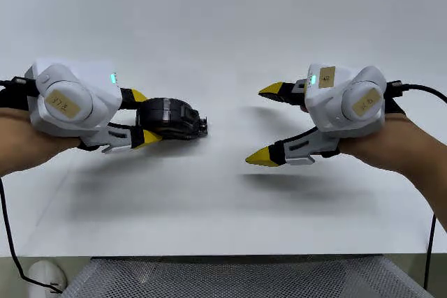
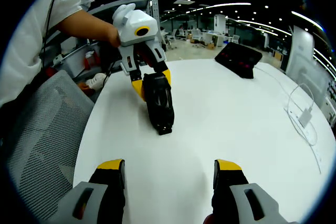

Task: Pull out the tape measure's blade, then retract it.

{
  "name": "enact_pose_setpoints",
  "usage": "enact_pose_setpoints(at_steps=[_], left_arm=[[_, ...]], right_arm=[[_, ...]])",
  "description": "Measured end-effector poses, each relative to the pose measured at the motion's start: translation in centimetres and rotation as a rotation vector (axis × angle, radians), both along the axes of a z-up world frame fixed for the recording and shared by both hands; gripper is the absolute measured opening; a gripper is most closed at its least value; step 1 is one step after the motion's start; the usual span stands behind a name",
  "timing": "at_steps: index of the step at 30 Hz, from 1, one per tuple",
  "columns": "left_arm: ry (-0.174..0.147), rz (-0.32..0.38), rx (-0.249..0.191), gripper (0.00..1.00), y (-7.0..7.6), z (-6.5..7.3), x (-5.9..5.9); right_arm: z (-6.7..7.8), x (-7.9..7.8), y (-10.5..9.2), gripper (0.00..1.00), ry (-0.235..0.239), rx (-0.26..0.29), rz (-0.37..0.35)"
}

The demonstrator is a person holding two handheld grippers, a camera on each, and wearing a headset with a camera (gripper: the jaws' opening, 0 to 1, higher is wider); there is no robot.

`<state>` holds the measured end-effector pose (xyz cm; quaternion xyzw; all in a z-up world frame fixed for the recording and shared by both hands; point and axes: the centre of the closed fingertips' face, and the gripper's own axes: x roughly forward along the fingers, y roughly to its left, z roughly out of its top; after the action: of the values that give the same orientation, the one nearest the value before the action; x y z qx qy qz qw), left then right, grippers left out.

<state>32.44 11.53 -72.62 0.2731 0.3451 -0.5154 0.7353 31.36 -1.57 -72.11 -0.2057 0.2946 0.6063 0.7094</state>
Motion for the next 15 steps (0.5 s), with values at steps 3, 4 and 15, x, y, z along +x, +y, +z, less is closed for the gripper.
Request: enact_pose_setpoints(at_steps=[3,4,15], left_arm=[[0.002,-0.004,0.0,0.27,-0.02,0.01,-0.02],[0.0,-0.009,0.002,0.27,-0.01,0.0,0.0],[0.001,-0.012,0.006,0.26,-0.02,0.05,0.02]], right_arm=[[-0.1,0.07,0.07,0.67,0.001,0.0,0.001],[-0.14,0.1,0.12,0.66,0.002,0.001,0.002],[-0.66,0.33,0.84,0.65,0.002,-0.01,0.021]])
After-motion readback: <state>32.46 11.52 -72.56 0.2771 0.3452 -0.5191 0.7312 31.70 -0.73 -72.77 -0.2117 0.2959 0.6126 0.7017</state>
